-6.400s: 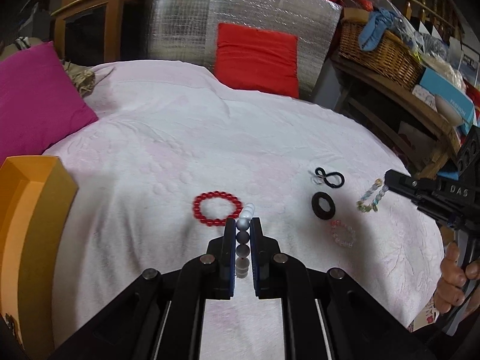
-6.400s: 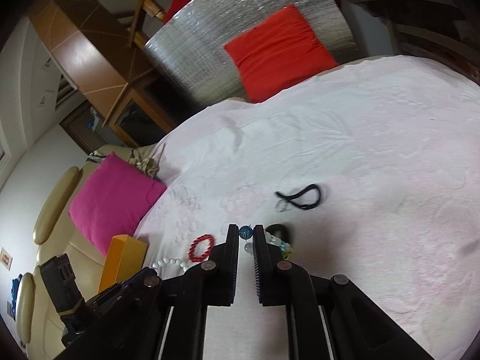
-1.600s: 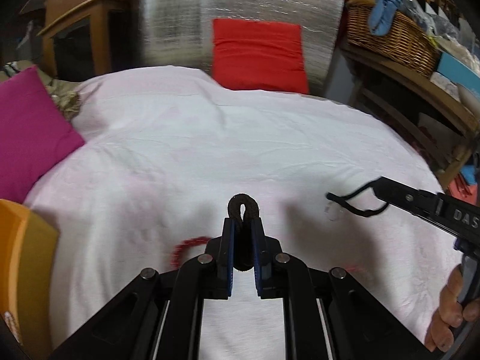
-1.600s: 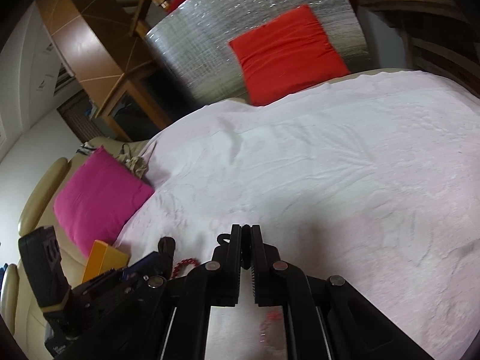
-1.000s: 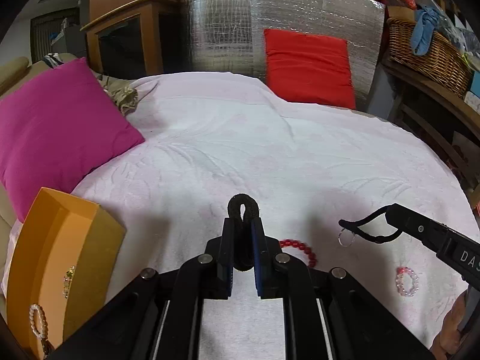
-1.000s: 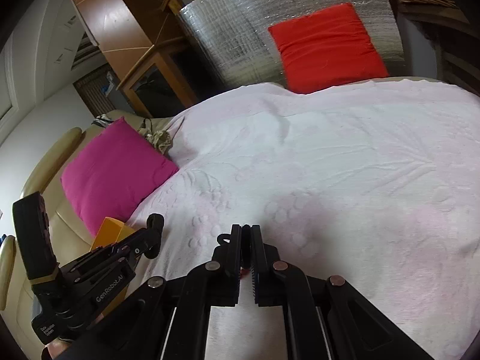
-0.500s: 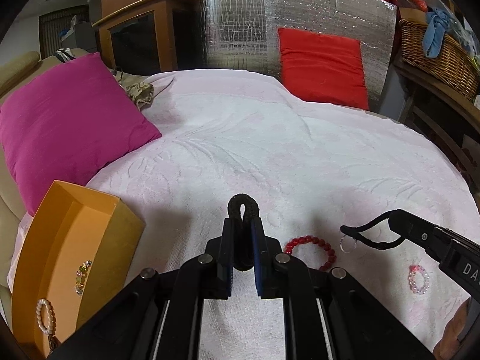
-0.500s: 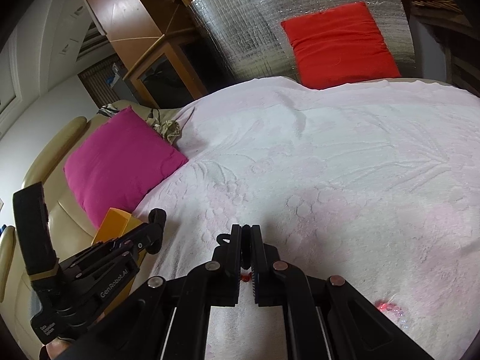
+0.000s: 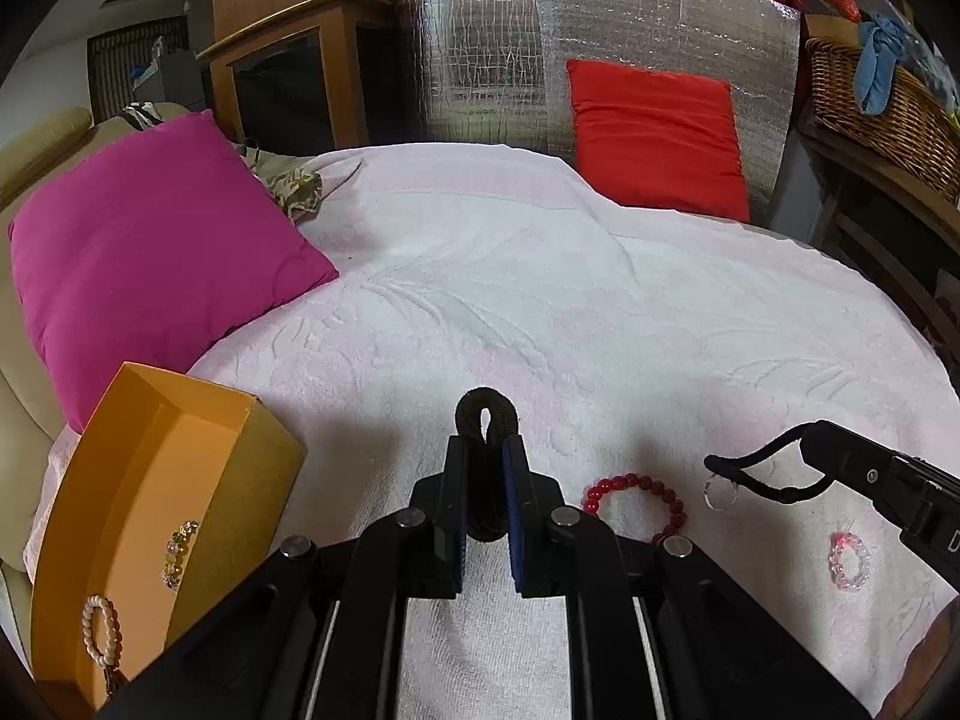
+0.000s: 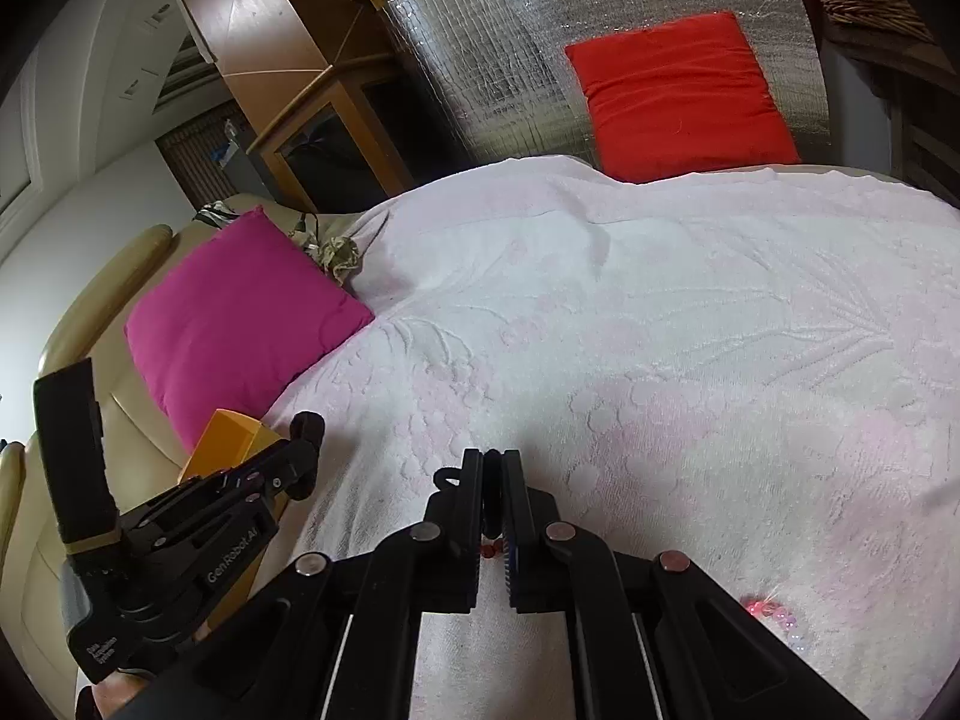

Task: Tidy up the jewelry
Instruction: 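Hold the black hair tie and black cord raised above the bed, then carry the hair tie and cord over the orange box and open both tools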

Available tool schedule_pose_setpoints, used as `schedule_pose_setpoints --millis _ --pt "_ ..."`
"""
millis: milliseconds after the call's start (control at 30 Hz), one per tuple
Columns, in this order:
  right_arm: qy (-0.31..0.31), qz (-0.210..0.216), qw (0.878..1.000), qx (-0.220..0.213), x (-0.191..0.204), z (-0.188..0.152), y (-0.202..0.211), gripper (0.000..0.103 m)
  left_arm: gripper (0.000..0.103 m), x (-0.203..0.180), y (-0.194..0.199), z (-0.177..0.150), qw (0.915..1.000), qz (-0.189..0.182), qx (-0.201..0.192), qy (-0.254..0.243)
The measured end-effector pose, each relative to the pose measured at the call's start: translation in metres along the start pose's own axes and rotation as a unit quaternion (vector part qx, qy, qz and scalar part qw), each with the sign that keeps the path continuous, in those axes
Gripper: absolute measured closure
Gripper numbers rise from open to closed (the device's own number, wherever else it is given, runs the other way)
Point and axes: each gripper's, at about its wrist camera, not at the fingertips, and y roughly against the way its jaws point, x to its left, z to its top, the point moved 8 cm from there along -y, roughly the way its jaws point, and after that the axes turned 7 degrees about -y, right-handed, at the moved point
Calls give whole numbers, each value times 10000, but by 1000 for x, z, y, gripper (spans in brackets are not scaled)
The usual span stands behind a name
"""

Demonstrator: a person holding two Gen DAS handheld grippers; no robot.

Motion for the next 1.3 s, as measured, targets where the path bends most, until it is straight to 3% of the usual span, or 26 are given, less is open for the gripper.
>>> schedule_pose_setpoints --millis 933,1133,1300 --pt "-71 137 9998 -118 4 2 3 96 92 -1 14 -7 9997 162 -150 -95" --pt "-177 199 9995 -157 6 1 7 96 92 6 33 -20 9997 196 -141 50" --pt "-36 208 9996 -185 23 -13 14 96 92 25 72 -26 9991 272 -248 218"
